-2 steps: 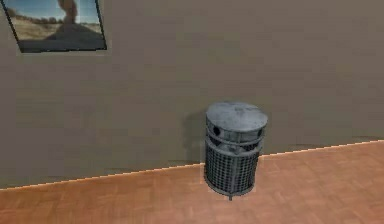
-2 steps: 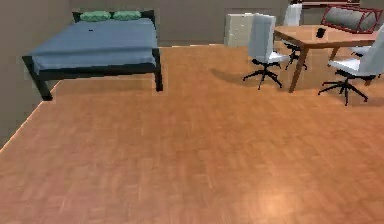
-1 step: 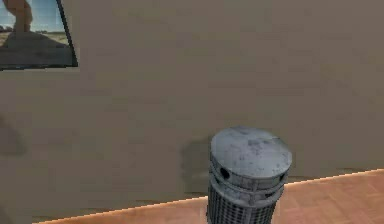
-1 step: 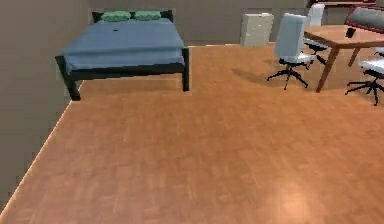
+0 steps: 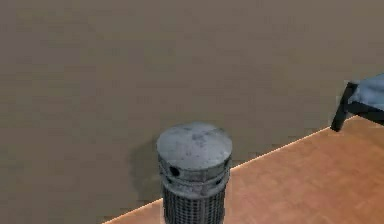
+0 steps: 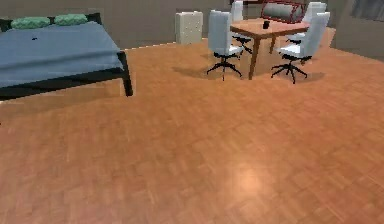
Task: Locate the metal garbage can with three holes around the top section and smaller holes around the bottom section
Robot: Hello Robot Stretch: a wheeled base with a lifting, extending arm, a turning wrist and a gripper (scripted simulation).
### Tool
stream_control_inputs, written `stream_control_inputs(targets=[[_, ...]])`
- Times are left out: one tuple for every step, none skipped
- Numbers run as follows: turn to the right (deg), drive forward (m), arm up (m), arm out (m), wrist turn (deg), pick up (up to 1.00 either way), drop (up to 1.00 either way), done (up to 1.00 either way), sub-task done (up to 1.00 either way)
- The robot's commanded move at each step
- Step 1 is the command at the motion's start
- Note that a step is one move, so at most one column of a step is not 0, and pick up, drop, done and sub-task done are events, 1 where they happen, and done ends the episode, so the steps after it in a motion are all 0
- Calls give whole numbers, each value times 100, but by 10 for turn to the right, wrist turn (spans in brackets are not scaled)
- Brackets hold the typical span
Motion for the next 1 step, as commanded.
stream_control_inputs(targets=[[0,0,0,0,0,0,0,100,0]])
